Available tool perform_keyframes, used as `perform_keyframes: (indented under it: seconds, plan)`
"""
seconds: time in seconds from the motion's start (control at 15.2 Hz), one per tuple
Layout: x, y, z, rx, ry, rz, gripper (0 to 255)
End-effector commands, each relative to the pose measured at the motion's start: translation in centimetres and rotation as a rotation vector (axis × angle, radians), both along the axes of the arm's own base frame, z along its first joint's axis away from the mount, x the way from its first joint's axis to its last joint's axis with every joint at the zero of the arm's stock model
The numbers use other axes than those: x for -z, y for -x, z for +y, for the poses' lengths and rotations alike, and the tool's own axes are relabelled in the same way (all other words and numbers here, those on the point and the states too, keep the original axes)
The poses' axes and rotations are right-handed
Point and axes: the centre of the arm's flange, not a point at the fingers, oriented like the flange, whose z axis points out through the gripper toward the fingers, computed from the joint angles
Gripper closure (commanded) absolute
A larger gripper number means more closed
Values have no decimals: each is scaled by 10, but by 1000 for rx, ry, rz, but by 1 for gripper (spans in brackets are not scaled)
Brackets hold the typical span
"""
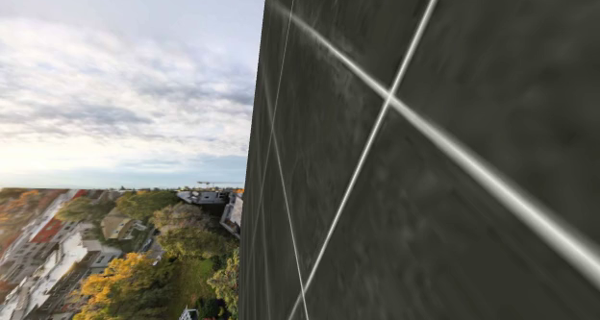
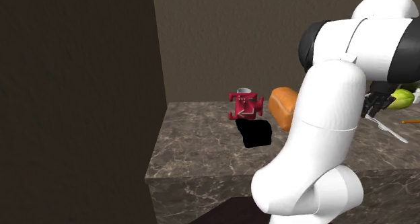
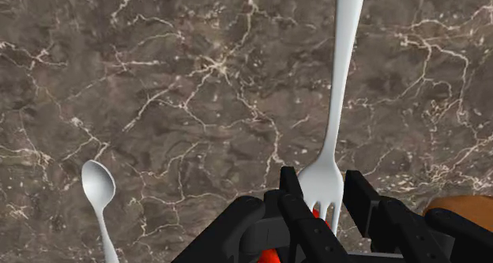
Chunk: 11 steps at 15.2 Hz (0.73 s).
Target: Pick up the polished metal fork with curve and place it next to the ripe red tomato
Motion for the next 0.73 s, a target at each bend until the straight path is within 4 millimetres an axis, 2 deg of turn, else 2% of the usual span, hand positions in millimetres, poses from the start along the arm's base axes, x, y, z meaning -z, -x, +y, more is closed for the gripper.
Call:
perform_keyframes:
  seconds: [0.0, 0.2, 0.66]
  plan:
    - [1, 17, -20, -5, 0, -4, 255]
    - [1, 43, -53, -5, 0, -4, 255]
    - [38, 43, -53, -5, 0, -4, 255]
